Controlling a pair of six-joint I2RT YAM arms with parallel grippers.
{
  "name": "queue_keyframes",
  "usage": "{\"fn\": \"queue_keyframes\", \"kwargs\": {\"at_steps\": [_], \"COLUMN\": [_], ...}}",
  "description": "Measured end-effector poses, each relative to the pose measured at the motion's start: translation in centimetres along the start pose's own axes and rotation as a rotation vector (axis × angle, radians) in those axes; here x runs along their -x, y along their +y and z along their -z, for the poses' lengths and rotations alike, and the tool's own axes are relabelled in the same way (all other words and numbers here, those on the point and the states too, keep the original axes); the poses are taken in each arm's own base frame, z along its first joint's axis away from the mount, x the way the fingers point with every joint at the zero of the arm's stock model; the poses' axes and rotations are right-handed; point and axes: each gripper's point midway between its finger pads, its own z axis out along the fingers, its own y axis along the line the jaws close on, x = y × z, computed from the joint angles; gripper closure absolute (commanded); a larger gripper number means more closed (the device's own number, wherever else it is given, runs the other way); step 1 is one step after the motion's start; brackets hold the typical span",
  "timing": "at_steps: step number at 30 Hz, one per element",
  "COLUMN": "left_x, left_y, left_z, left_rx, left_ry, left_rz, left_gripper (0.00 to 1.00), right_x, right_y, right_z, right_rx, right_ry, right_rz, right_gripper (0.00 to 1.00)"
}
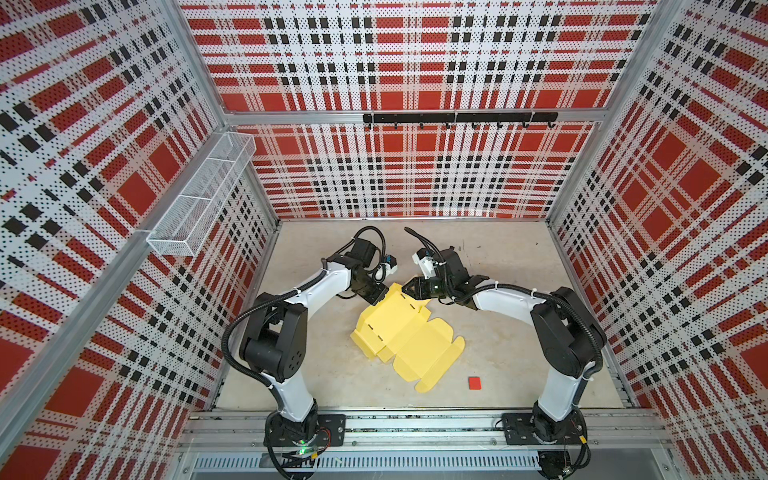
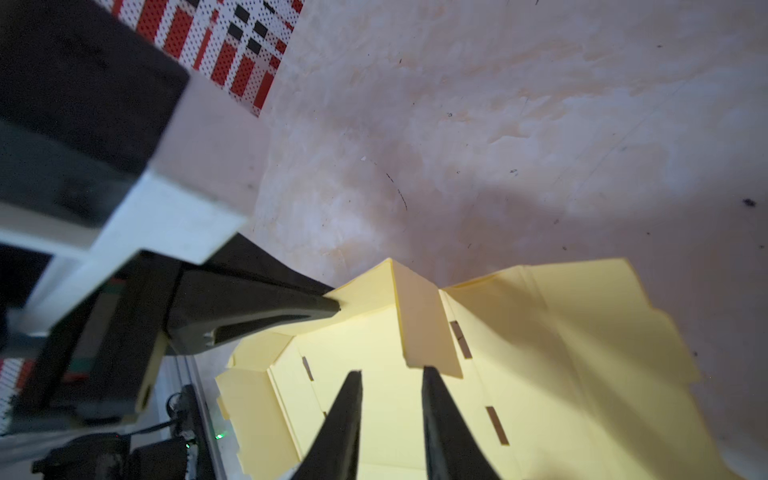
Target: Fold the paper box
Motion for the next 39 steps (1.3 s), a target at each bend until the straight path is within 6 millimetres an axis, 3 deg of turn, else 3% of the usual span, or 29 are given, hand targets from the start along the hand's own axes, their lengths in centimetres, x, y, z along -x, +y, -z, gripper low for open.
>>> {"fn": "queue_keyframes", "kwargs": {"at_steps": [14, 21, 27, 34, 39], "left_x": [0.4, 0.5, 0.5, 0.5, 0.5], "left_y": [-0.7, -1.1, -1.5, -1.6, -1.7], "left_z": [0.4, 0.7, 0.7, 0.8, 0.8], "left_rx": [-0.03, -0.05, -0.062, -0.069, -0.072], "left_ry": [-0.021, -0.029, -0.029, -0.03, -0.03], "left_rz": [-0.026, -0.032, -0.044, -0.048, -0.049], "left_gripper": [0.99, 0.98, 0.98, 0.98, 0.98], "right_x": [1.3, 2.6, 3.4, 1.1, -0.3], "right_y": [-1.2, -2.4, -0.7, -0.4, -0.6], "right_z": [0.8, 3.2, 2.8, 1.0, -0.5], "right_rx": [-0.025, -0.001, 0.087, 0.163, 0.184], "right_ry": [-0.046, -0.106, -0.097, -0.029, 0.026], "right_rz": [0.194, 0.329, 0.402, 0.393, 0.388], "right_gripper": [0.52, 0.47, 0.48, 0.49, 0.56]}}
